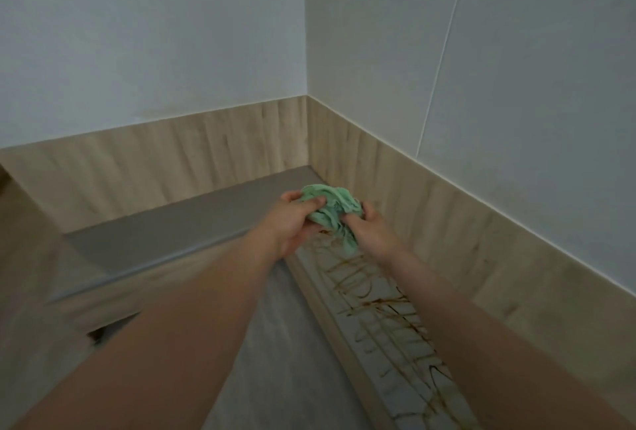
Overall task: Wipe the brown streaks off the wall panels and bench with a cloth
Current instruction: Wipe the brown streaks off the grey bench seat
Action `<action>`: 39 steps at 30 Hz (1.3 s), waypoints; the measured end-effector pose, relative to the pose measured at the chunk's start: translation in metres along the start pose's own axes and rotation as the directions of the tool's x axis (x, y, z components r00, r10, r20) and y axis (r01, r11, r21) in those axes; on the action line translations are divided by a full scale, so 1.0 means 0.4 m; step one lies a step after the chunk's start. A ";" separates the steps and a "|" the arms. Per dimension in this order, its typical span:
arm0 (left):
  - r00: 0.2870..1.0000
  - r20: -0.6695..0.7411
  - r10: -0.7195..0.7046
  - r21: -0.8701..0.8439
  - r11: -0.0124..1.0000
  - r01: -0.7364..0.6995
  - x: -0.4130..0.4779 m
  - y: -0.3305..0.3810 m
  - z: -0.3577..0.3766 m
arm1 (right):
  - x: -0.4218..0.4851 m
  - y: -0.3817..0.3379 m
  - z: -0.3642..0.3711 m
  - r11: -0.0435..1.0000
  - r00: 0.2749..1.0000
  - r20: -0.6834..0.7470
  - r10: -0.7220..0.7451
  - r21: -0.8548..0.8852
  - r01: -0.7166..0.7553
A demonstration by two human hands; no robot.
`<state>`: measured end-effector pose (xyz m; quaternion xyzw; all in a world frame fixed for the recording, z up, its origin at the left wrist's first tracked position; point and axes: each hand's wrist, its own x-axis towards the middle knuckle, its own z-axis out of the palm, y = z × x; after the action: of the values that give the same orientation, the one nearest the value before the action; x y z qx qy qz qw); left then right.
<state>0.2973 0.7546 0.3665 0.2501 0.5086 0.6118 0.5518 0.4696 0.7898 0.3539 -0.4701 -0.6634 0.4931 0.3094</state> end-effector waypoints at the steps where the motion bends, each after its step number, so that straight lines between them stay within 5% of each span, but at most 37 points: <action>1: 0.999 0.042 -0.023 0.010 1.000 0.022 0.036 0.012 0.002 | 0.030 -0.001 -0.001 1.000 1.000 -0.018 0.010 0.026 -0.010; 11: 0.956 0.270 -0.110 -0.020 0.993 0.120 0.476 0.178 -0.184 | 0.471 -0.069 0.199 0.998 0.979 -0.197 0.053 0.054 -0.044; 19: 0.958 0.164 -0.234 0.244 0.951 0.190 0.899 0.418 -0.549 | 0.921 -0.171 0.552 0.939 0.945 -0.148 0.291 0.234 -0.252; 23: 0.957 0.170 -0.237 0.303 0.936 0.178 1.091 0.487 -0.644 | 1.064 -0.206 0.628 0.924 0.939 -0.168 0.299 0.297 -0.241; 34: 0.926 0.238 -0.294 0.379 0.906 0.190 1.353 0.462 -0.566 | 1.272 -0.126 0.574 0.868 0.903 -0.221 0.368 0.429 -0.249; 39: 0.926 0.185 -0.329 0.345 0.904 0.253 1.474 0.443 -0.468 | 1.408 -0.044 0.481 0.733 0.823 -0.306 0.478 0.655 -0.183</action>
<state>-0.0966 1.2600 0.3084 0.3274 0.5611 0.3983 0.6476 0.0892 1.2418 0.2786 -0.5629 -0.2833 0.6006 0.4921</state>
